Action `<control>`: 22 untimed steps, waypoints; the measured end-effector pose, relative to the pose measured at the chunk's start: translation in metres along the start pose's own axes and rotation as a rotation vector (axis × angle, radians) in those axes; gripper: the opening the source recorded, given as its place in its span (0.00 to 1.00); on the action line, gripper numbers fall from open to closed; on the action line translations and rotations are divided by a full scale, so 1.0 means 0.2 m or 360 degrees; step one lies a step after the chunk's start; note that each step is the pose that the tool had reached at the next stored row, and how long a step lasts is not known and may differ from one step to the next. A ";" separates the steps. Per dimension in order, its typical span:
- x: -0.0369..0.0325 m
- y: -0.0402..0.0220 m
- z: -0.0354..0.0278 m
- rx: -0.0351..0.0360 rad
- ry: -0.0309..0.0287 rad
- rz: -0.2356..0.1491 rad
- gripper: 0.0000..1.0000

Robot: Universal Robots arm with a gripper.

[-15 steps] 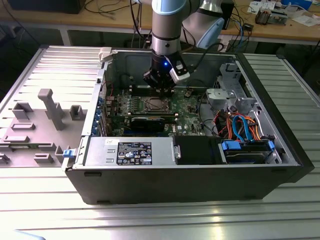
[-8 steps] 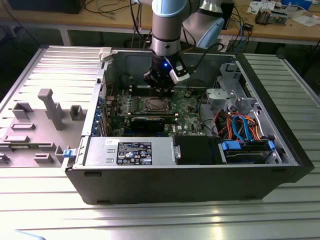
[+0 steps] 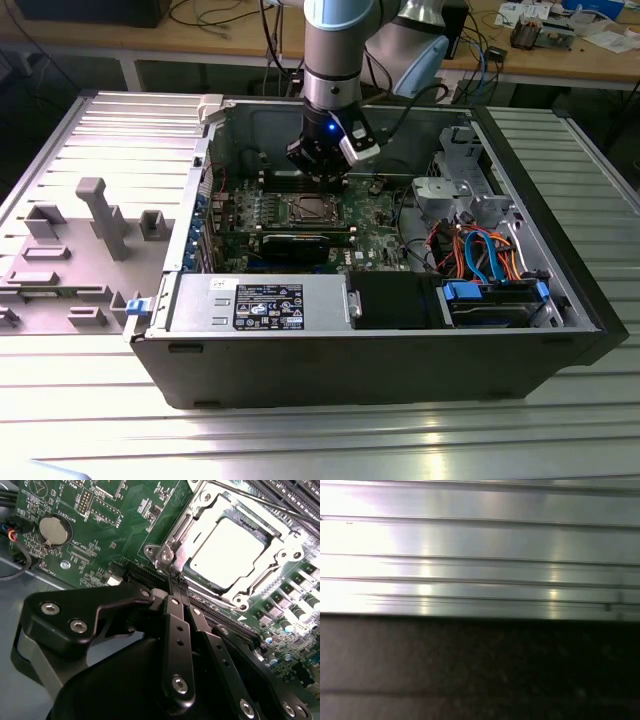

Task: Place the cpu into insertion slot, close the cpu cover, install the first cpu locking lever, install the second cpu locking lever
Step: 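Install the first cpu locking lever, then install the second cpu locking lever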

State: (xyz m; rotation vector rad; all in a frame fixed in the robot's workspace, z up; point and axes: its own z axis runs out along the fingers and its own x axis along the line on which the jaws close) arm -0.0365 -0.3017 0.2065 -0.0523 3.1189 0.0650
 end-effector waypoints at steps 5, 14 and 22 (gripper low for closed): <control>0.001 -0.026 -0.001 0.0004 0.00000 0.0000 0.11; 0.002 -0.045 -0.001 0.0007 0.00000 0.0000 0.11; 0.002 -0.058 -0.004 0.0007 0.00002 0.0000 0.11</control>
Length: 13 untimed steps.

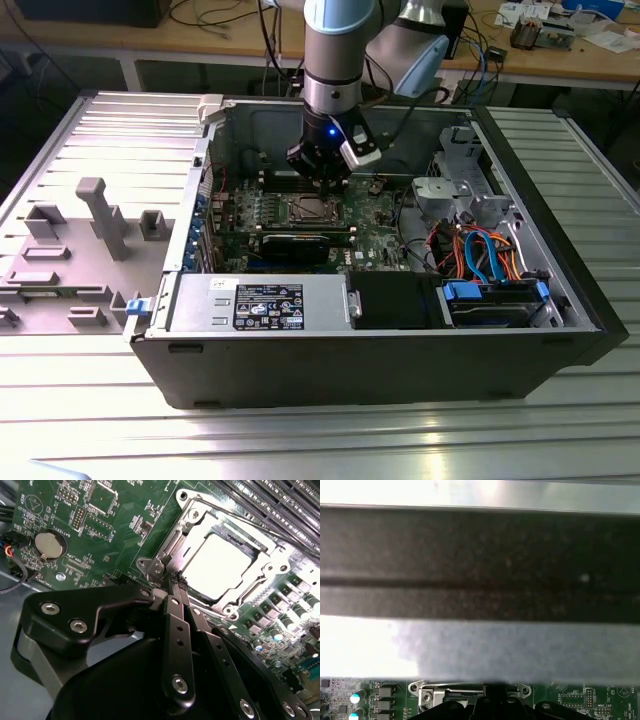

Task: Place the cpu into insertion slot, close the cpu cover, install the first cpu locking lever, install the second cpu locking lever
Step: 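Install the second cpu locking lever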

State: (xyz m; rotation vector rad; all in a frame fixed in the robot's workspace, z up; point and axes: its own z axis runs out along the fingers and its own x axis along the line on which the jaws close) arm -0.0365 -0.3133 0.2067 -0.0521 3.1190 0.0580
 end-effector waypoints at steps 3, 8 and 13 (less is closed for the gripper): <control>0.000 0.000 -0.014 0.0009 0.00001 0.0000 0.11; -0.001 0.001 -0.049 0.0042 0.00012 -0.0001 0.11; -0.001 -0.002 -0.060 0.0075 0.00025 -0.0002 0.11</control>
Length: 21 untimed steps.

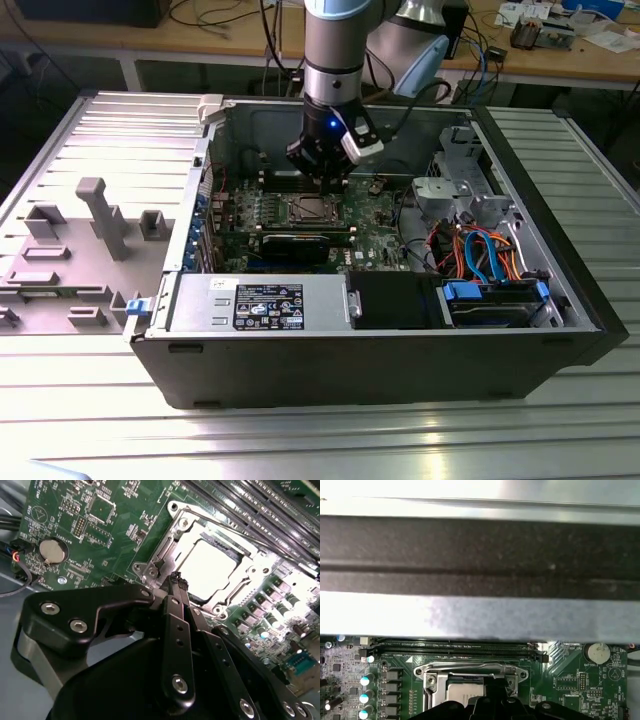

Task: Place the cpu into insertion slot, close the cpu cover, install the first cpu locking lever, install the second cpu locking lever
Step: 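Install the second cpu locking lever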

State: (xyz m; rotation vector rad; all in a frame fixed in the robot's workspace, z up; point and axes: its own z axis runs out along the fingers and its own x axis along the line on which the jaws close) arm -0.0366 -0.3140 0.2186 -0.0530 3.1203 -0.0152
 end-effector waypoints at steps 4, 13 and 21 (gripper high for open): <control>0.001 -0.039 0.001 0.0008 0.00001 0.0000 0.11; 0.002 -0.059 0.002 0.0011 0.00002 0.0000 0.11; 0.002 -0.059 0.002 0.0011 0.00002 0.0000 0.11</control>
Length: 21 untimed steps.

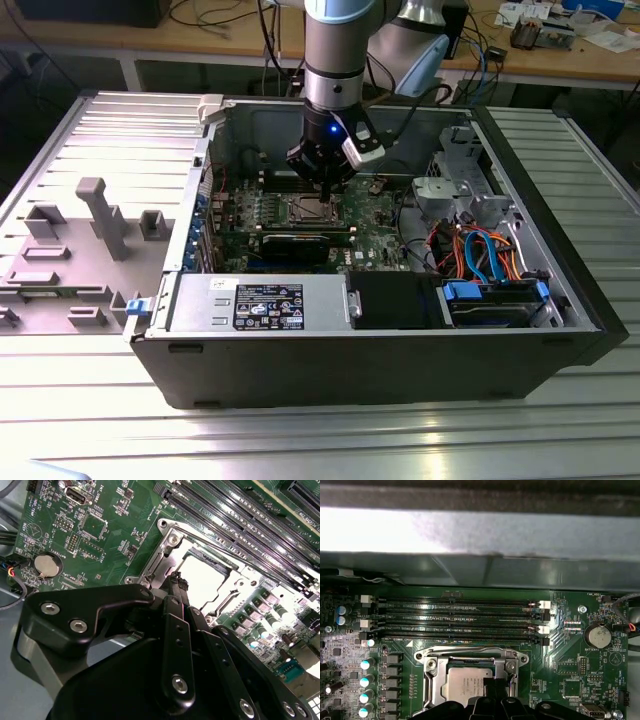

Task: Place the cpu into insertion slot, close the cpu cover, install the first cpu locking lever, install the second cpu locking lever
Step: 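Install the second cpu locking lever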

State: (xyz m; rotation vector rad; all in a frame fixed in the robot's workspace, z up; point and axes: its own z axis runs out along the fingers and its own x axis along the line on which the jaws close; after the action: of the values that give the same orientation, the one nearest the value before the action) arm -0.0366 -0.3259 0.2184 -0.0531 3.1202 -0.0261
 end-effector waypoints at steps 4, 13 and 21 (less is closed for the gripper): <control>0.000 0.000 -0.005 0.0027 0.00009 -0.0001 0.11; 0.000 -0.007 -0.025 0.0065 0.00022 -0.0001 0.11; 0.000 -0.021 -0.023 0.0066 0.00021 -0.0001 0.11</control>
State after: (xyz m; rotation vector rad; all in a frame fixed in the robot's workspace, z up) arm -0.0366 -0.3301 0.2230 -0.0536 3.1197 -0.0903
